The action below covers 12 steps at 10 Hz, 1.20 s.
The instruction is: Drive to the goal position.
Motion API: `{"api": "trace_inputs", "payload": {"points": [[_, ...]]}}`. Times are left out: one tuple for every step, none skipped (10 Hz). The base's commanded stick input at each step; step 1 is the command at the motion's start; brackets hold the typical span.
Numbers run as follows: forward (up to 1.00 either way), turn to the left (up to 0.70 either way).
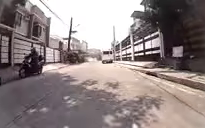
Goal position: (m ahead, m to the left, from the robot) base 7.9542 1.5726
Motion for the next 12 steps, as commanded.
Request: {"api": "trace_inputs", "payload": {"points": [[0.85,0.0],[0.85,0.0],[0.85,0.0],[0.85,0.0],[0.85,0.0],[0.85,0.0],[0.85,0.0],[0.85,0.0],[0.85,0.0],[0.85,0.0],[0.85,0.0],[0.85,0.0]]}}
